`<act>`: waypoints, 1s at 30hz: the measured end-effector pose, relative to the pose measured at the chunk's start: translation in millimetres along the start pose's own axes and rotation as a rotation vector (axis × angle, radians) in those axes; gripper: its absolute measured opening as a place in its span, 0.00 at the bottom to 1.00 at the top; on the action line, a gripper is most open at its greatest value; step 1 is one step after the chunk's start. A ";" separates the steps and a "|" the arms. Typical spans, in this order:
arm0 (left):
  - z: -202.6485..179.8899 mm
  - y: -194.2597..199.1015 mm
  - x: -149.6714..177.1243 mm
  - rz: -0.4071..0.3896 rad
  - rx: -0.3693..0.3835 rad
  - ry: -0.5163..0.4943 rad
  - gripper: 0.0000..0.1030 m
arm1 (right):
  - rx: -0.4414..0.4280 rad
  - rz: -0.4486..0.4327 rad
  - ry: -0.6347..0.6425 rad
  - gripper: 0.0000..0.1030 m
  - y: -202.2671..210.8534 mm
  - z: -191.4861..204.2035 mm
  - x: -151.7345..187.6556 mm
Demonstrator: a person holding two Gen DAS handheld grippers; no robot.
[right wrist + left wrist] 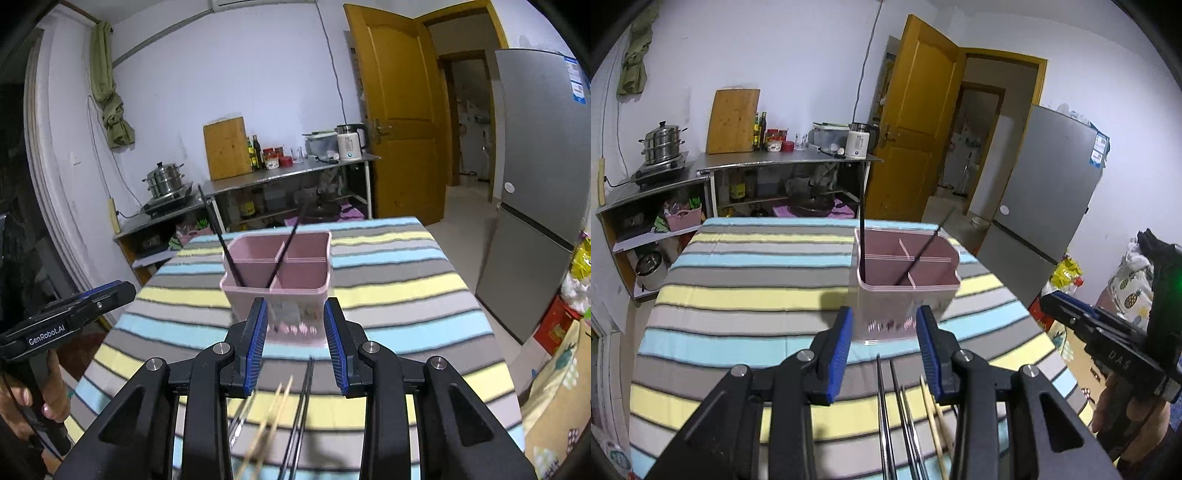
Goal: Organize utensils
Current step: 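Close the left tool on another black chopstick while the right tool grasps one too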
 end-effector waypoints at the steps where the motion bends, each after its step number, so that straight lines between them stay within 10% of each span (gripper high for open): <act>1: 0.5 1.1 4.9 0.003 0.001 0.001 0.36 | -0.004 0.004 -0.001 0.31 2.3 1.0 4.9; 30: 21.0 -90.1 77.8 0.253 -0.026 -0.005 0.36 | -0.083 0.255 -0.055 0.16 -79.6 -3.6 84.3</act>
Point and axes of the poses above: each gripper's, at about its wrist camera, not at the fingertips, and y roughly against the way its jaws point, z to its left, x to its underside, the point moved 1 cm from there along -y, roughly the way its jaws point, and after that the axes turned 12 degrees about y, right-handed, at the moved point
